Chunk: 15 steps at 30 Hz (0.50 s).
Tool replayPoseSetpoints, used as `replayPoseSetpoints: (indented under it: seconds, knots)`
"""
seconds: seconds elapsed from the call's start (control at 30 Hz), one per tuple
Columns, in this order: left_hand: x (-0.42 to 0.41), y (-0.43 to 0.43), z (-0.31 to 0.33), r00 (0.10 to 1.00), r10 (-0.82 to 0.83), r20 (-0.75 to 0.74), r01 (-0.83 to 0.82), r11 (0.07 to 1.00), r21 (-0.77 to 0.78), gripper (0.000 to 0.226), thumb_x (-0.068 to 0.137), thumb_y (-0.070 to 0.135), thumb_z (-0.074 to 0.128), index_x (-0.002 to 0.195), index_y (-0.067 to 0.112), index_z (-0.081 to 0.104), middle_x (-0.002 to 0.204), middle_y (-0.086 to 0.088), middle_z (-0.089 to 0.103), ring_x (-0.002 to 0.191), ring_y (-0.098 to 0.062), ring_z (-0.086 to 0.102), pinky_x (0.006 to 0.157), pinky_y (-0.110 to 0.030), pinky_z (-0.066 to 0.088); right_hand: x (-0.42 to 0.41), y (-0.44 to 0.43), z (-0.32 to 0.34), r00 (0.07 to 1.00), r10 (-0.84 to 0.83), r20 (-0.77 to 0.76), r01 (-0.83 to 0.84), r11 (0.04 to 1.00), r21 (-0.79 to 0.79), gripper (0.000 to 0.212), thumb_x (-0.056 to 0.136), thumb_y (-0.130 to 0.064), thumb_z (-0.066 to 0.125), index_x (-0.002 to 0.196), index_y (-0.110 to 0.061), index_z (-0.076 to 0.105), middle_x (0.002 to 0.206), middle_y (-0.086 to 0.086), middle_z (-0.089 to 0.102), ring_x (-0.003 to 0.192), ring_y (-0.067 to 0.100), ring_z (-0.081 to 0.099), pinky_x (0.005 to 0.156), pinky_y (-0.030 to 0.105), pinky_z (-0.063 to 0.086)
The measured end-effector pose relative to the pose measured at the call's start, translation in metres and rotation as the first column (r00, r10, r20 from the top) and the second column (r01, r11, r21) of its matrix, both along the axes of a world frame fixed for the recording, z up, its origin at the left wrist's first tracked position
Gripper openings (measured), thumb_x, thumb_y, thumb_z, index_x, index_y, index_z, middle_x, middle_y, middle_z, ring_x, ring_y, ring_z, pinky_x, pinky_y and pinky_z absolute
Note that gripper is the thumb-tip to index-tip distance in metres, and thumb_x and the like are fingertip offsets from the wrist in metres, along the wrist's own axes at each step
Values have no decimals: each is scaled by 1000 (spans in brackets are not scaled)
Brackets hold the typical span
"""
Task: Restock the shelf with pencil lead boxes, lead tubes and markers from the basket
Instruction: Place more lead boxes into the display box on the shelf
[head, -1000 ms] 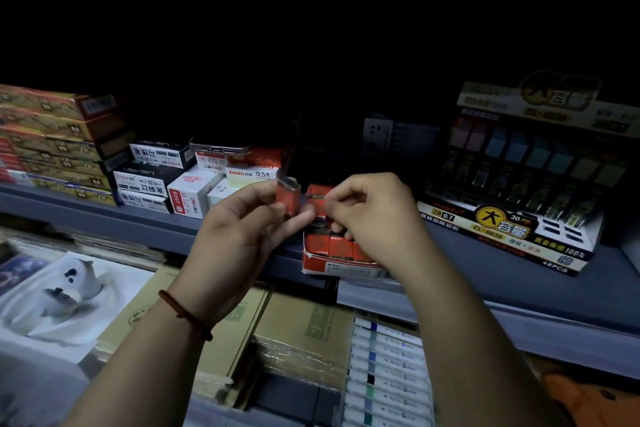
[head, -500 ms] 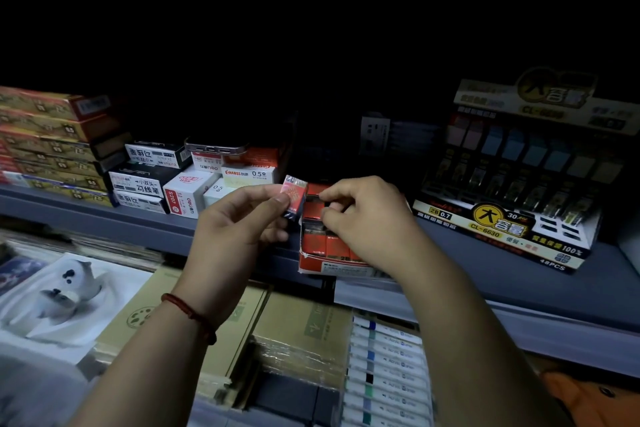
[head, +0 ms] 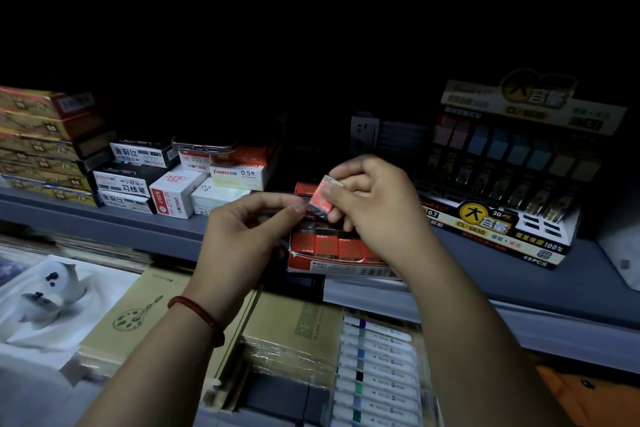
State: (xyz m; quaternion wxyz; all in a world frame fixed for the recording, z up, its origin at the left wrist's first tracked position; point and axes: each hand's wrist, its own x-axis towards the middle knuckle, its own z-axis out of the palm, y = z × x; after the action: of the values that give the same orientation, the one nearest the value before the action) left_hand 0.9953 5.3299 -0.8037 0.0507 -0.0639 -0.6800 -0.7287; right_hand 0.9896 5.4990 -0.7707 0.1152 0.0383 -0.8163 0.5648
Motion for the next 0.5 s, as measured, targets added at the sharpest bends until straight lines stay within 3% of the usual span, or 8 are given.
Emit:
replayPoseSetpoints:
  seconds: [0.07,0.17,0.23,0.3,0.4,0.5]
  knots:
    - [0,-2,-1,999,-48,4,48,996,-72,29,72,35,78,97,20,76,88,-20,74,78,-27,73,69,-41,62,0,10,0,999,-44,8,43,996,76,6,93,-16,71,95,-19,66,73,3,71,54,3,63,58,27,50]
    - [0,-9,-3,991,-135,15,135,966,-220,44,67,54,85,105,34,72,91,-19,72,88,-32,73,82,-53,60,2,14,-3,999,-45,25,41,989,144,5,90,-16,75,89,-20,71,71,3,70,54,5,64,56,19,51]
    - [0,-14,-4,986,-169,8,163,937,-308,55,62,66,82,110,42,68,98,-15,68,90,-34,71,81,-51,60,-1,10,-9,996,-93,-9,92,974,205,7,88,-18,77,88,-22,71,75,1,69,57,6,66,56,21,53]
    - [2,-18,-5,980,-200,-11,181,906,-382,64,57,72,79,115,48,64,102,-8,65,87,-29,69,77,-40,62,-4,5,-13,991,-123,-44,131,953,275,10,86,-20,78,90,-23,70,79,-1,69,64,9,68,62,26,58]
    - [5,-17,-5,977,-210,-41,167,866,-471,76,50,73,82,118,51,57,106,-1,59,77,-19,67,66,-29,59,-1,7,-9,997,-73,-32,79,967,243,10,88,-14,75,92,-23,70,80,-4,71,69,9,70,67,28,59]
    - [7,-15,-3,976,-211,-63,145,834,-532,82,50,69,85,122,50,52,107,2,59,75,-18,67,66,-27,58,7,29,0,980,-191,-64,201,930,308,17,92,-6,65,93,-22,71,81,-5,69,68,8,68,57,14,52]
